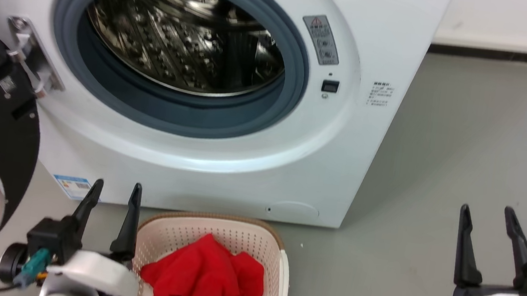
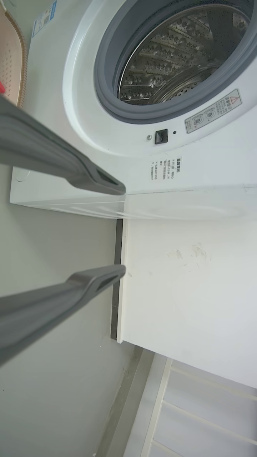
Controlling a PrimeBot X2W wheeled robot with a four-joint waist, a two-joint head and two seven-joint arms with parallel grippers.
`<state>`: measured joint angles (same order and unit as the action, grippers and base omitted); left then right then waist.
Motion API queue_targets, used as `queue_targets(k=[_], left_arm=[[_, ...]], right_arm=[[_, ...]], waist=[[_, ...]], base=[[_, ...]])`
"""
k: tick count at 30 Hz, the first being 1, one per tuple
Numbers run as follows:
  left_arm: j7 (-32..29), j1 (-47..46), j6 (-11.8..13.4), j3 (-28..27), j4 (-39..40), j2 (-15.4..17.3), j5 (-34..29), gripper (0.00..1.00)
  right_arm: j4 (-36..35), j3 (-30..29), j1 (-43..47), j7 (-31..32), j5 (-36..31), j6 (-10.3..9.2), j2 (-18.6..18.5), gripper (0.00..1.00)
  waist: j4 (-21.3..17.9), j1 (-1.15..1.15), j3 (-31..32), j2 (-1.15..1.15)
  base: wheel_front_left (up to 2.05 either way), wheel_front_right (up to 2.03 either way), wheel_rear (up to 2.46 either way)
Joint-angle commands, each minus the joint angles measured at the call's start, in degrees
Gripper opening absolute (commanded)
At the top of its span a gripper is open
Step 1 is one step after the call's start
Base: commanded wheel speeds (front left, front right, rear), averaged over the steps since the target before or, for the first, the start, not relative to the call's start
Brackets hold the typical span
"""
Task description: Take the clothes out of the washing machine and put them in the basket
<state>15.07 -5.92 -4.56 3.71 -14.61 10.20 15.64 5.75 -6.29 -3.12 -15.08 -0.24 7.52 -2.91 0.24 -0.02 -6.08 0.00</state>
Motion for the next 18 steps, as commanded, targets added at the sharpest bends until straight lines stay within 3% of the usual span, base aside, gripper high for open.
queue_targets(k=[1,7,18], left_arm=[[0.15,1.44,-0.43,-0.59,0.97,-0.46,-0.55,1.00],[0.15,8.71,-1.50,-3.29,8.37,-3.85,-4.77,1.00],[0.15,13.17,-2.30,-5.42,11.88,-6.51,-8.50,1.00]], right_arm=[[-0.02,0.06,1.16,-0.13,0.01,-0.06,0.04,1.00],[-0.14,0.60,4.56,-0.13,1.07,-0.06,0.04,1.00],[-0.46,0.90,7.23,-0.13,2.75,-0.06,0.06,1.00]], waist=[[0.66,0.02,2.26,0.00],[0.44,0.02,5.20,0.00],[-0.10,0.02,6.71,0.00]], base=[[0.00,0.00,0.00],[0.00,0.00,0.00],[0.00,0.00,0.00]])
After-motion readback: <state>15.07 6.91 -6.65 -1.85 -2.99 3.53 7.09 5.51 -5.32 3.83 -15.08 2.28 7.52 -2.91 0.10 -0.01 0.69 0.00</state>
